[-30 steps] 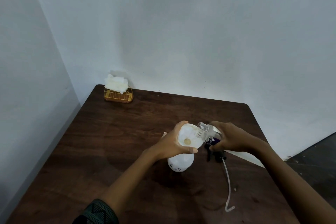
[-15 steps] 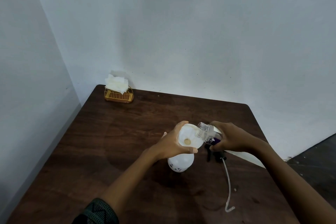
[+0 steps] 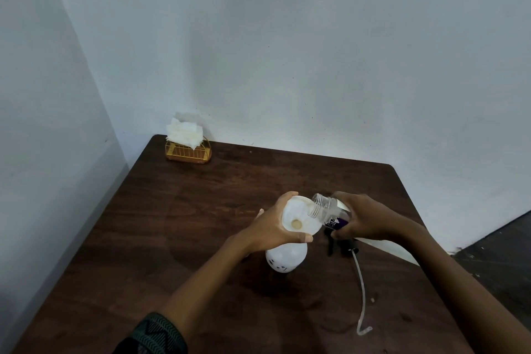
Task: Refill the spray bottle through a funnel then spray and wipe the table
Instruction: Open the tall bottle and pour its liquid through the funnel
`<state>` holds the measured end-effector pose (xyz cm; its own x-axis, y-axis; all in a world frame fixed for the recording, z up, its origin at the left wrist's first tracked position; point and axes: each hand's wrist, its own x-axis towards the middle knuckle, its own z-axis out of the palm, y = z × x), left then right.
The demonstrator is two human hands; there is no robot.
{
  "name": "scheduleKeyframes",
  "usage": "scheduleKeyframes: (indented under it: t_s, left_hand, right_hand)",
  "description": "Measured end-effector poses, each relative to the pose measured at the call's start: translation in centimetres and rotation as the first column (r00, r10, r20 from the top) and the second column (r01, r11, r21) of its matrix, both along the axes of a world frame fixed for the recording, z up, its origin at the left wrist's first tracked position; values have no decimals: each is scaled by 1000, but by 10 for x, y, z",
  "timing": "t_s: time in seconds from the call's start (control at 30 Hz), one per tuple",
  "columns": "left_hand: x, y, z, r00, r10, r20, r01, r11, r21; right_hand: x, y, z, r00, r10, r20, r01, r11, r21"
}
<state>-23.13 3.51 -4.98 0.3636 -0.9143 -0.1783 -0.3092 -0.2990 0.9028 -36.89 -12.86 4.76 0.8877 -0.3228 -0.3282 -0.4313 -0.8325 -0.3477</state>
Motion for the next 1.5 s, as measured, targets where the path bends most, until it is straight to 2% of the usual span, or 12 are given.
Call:
scheduleKeyframes:
  t_s: [1.5]
  left_hand:
    - [0,1,-1,1000,5,-12,-5,1000,3]
  right_hand:
    - [2,-3,1,1000,1,-30,0,1000,20]
